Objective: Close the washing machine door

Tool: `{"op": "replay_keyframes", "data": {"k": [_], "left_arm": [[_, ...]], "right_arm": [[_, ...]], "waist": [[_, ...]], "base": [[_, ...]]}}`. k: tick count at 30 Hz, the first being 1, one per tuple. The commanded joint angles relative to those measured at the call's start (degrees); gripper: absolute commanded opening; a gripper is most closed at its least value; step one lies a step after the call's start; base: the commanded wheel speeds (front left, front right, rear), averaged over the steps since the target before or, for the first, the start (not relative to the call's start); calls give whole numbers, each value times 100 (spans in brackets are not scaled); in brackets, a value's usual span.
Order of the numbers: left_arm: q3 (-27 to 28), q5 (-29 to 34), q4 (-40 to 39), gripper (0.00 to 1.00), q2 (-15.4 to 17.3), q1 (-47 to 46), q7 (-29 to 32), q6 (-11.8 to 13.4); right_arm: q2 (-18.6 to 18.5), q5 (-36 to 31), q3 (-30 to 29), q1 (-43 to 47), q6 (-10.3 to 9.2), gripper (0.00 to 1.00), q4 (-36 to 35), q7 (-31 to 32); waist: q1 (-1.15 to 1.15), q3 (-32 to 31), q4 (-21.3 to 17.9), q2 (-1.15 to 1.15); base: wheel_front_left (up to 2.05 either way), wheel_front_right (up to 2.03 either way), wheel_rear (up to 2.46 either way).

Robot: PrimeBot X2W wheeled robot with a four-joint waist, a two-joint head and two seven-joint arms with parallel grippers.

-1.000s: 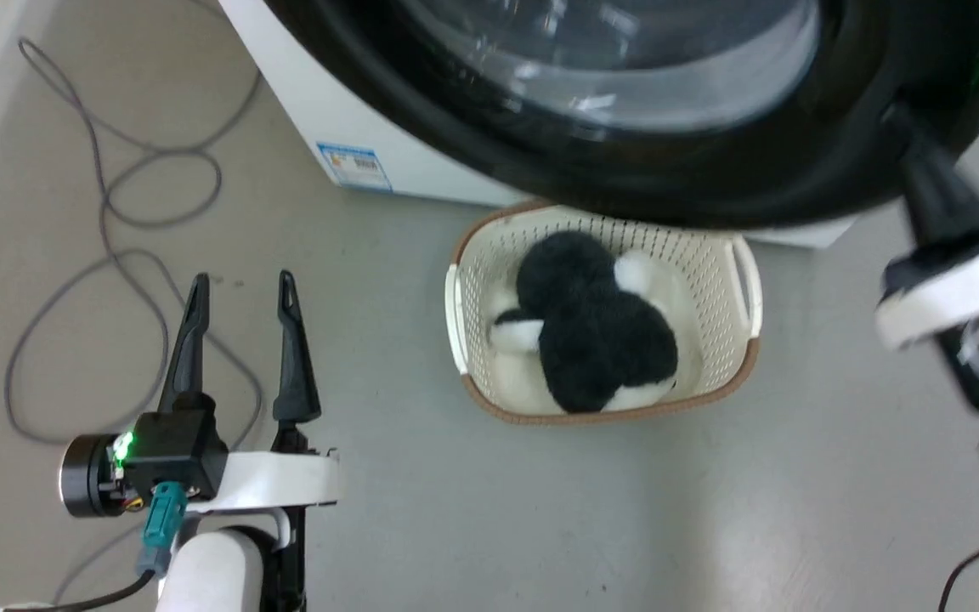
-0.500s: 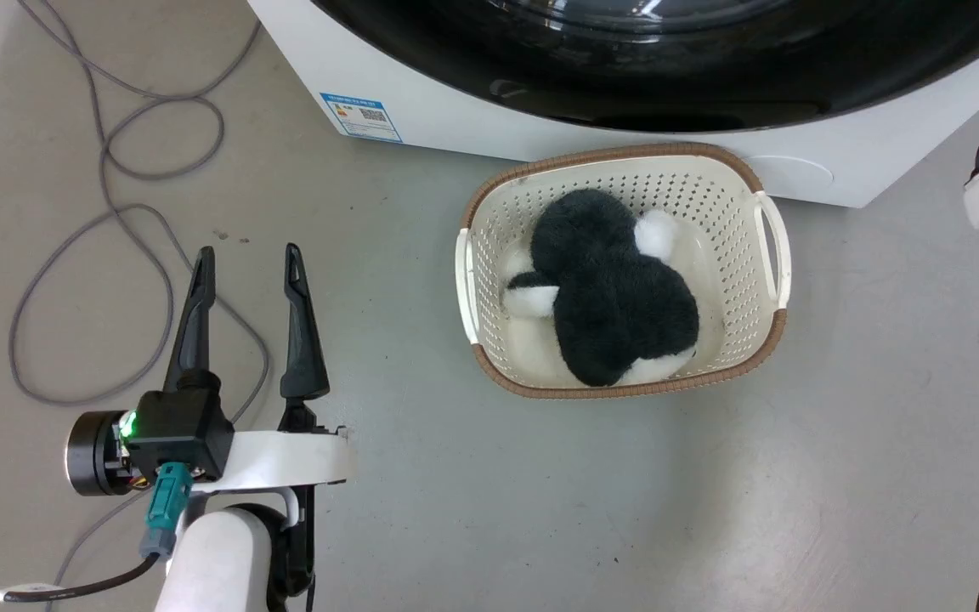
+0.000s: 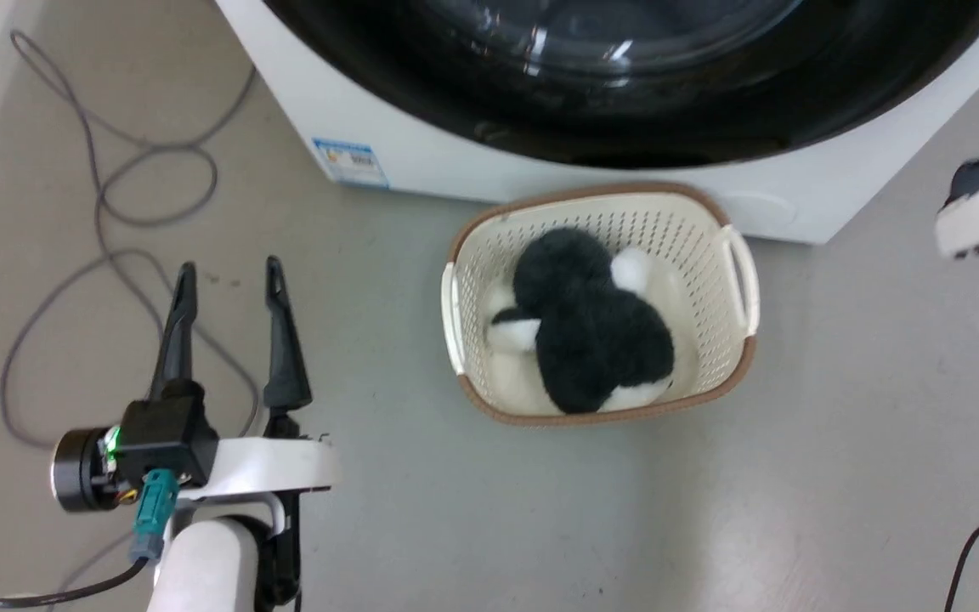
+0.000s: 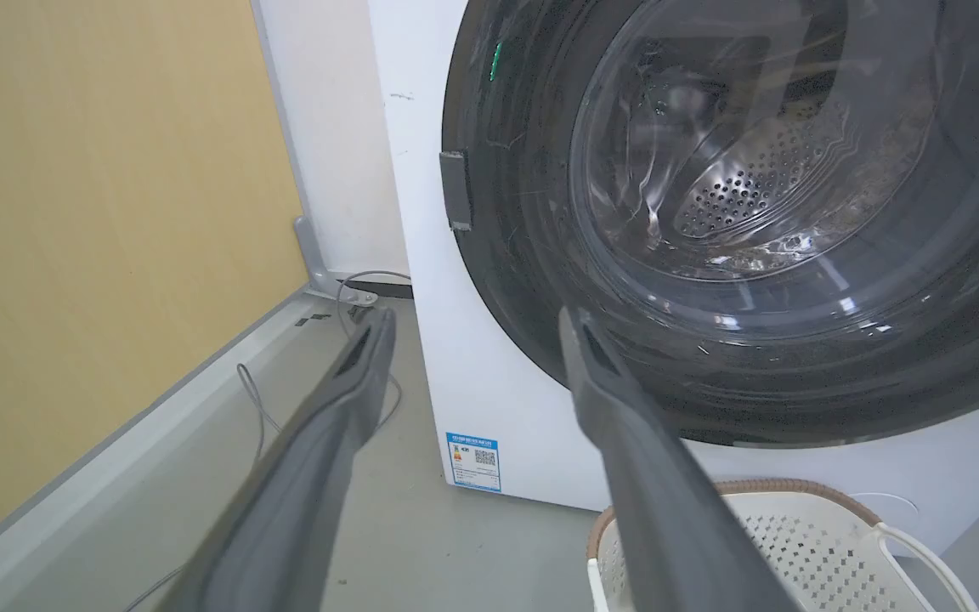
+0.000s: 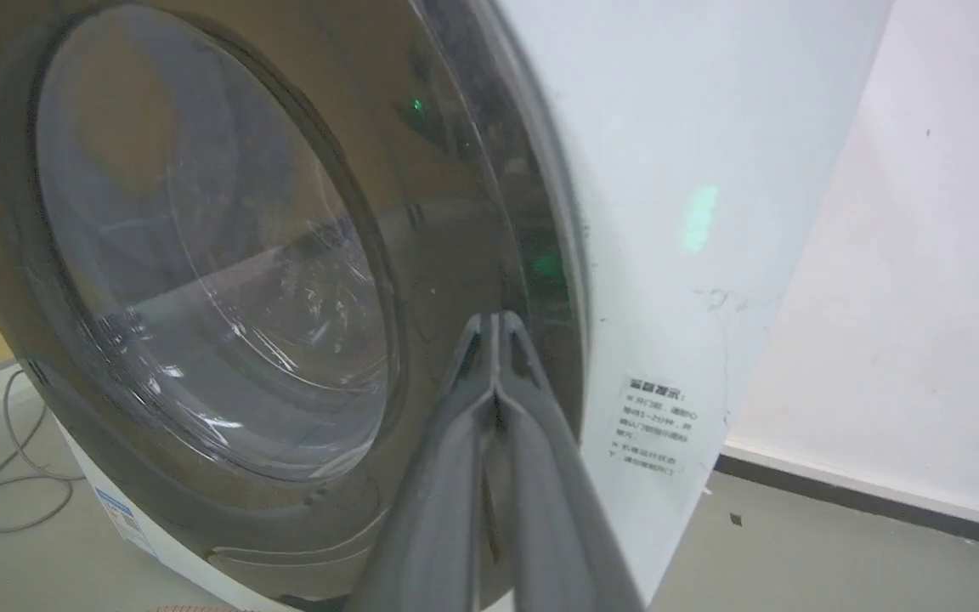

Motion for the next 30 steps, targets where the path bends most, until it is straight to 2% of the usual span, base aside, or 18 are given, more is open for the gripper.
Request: {"op": "replay_keyframes", "data": {"k": [1, 8, 18, 19, 20, 21, 30], "left_arm": [[37, 42, 27, 100, 2, 74, -25, 25], [200, 164, 145, 100, 12, 348, -25, -52], [262, 260, 268, 100, 18, 735, -25, -132], [263, 265, 276, 100, 18, 776, -25, -135], [265, 273, 285, 100, 20, 821, -25, -139], [264, 288, 297, 100, 26, 867, -25, -140], [227, 323, 336, 100, 47, 1264, -25, -185]], "right_arm": [[69, -69, -34, 152, -5, 0, -126, -18], [663, -377, -101, 1248, -5, 0, -1238, -18], [1250, -383, -87, 2707, -5, 1, -2102, -18], [1287, -362, -105, 2849, -5, 29, -2133, -18], [1320, -334, -131, 2979, -5, 74, -2163, -18], [1349, -300, -165, 3101, -5, 100, -2193, -18], [1405, 105, -160, 4061, -5, 100, -2261, -18]], "waist": [[0, -191, -102, 0], [0, -781, -362, 0], [0, -1311, -623, 0], [0, -1359, -641, 0], [0, -1408, -662, 0], [0, -1455, -681, 0], [0, -1868, -785, 0]], "base": [[0, 0, 0], [0, 0, 0], [0, 0, 0], [0, 0, 0], [0, 0, 0], [0, 0, 0], [0, 0, 0]]}}
